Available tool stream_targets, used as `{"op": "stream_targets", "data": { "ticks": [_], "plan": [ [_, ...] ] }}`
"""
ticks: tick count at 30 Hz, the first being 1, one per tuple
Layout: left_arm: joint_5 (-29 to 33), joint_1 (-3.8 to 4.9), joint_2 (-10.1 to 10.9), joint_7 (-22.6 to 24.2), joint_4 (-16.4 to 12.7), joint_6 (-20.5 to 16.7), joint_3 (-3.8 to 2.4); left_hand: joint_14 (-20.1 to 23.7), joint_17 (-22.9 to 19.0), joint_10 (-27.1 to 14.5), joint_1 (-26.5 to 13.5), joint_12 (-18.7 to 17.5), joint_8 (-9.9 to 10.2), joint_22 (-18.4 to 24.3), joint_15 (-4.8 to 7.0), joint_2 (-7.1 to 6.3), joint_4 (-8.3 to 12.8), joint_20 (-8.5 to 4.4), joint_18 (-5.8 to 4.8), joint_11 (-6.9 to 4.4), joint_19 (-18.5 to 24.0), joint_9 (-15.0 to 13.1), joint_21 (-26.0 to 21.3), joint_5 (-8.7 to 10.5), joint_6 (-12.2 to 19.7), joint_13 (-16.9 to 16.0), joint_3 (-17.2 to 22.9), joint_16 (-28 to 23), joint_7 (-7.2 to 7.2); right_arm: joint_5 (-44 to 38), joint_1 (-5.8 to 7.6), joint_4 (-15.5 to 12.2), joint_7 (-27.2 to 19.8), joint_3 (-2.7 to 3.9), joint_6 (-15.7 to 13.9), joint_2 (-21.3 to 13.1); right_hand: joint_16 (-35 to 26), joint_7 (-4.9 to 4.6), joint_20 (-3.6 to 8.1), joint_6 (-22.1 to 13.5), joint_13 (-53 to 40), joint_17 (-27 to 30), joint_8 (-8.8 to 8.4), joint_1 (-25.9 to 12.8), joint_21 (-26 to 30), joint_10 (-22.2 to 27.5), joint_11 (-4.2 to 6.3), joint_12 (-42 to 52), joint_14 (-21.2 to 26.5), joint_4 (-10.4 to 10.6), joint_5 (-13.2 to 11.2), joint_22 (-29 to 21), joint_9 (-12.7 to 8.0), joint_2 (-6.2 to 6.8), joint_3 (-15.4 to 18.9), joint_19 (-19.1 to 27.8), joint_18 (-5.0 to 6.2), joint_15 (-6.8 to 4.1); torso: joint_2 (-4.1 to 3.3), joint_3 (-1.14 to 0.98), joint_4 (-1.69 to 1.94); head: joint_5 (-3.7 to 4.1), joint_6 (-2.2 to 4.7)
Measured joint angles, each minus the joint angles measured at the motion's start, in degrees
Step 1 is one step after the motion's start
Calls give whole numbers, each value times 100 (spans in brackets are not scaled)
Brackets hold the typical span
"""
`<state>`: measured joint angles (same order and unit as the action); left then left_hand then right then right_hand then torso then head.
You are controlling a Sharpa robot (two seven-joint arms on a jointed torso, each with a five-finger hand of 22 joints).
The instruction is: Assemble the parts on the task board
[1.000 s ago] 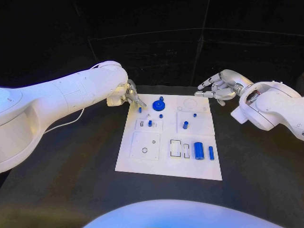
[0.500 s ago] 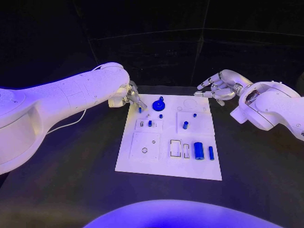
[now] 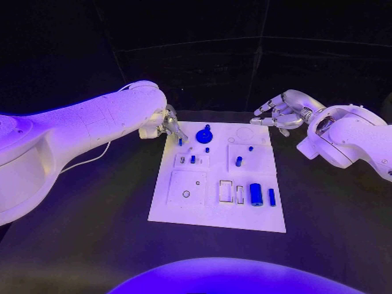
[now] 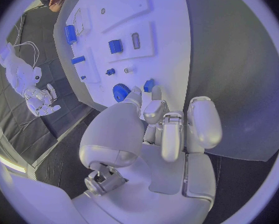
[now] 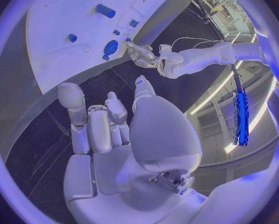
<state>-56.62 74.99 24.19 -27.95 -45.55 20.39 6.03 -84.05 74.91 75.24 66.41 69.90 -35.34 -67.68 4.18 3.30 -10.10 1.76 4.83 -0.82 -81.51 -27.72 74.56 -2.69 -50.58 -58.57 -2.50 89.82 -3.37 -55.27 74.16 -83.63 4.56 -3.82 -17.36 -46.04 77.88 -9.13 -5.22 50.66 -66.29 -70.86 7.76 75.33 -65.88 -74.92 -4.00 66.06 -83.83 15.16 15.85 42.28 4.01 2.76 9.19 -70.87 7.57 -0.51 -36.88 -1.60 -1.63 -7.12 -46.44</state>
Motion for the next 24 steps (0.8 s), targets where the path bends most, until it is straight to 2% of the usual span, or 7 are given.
{"op": "stream_targets", "data": {
  "ticks": [7, 14, 22, 24],
  "plan": [
    [0, -1, -8, -9, 0, 8, 0, 0, 0, 0, 268, 0, 0, -11, 0, 105, 183, 0, 0, 0, 0, 25, 0, 0, 0, 6, 89, 0, 0, 0, 0, 0, 0, 0, 0, 2, 0, 0, 0, 0, 0, 0, 0, 22, 0, 0, 0, 21, 0, 16, 33, 0, 0, -22, 16, 0, 0, 0, -1, 1, 0, 2, -8],
    [-1, -1, -14, -10, -7, 12, 0, 0, 0, 0, 438, 0, 0, -23, 0, 151, 323, 0, 0, 0, 0, 47, 0, 0, 0, 7, 166, 0, 0, 0, 0, 0, 0, 0, 0, 4, 0, 0, 0, 0, 0, -7, 0, 23, 0, 0, 0, 21, 0, 16, 33, 0, 0, -23, 16, 0, 0, 0, -2, 1, 1, 10, -21],
    [-1, -1, -15, -6, -45, 26, 0, 0, 0, 1, 536, 0, 1, -45, 0, 196, 396, 0, 0, -1, 0, 63, 27, 0, -17, 6, 238, 0, 18, 1, 0, 0, 1, 0, 0, 5, 0, 0, 0, 0, 0, -6, 0, 22, 0, 0, 0, 21, 0, 16, 33, 0, 0, -23, 16, 0, -1, 0, -1, 2, 4, 5, -31],
    [2, -4, -12, -2, -58, 26, 0, 0, 0, 23, 682, 0, -31, -58, 0, 294, 492, 0, 0, -23, 0, 68, 27, 2, -43, 3, 334, 0, 44, 1, 0, 0, 1, 0, 0, 5, 0, 0, 0, 0, -1, -6, 0, 22, 0, 0, 0, 21, 0, 16, 33, 0, 0, -23, 16, 0, 0, 0, -1, 2, 5, 3, -31]
  ]
}}
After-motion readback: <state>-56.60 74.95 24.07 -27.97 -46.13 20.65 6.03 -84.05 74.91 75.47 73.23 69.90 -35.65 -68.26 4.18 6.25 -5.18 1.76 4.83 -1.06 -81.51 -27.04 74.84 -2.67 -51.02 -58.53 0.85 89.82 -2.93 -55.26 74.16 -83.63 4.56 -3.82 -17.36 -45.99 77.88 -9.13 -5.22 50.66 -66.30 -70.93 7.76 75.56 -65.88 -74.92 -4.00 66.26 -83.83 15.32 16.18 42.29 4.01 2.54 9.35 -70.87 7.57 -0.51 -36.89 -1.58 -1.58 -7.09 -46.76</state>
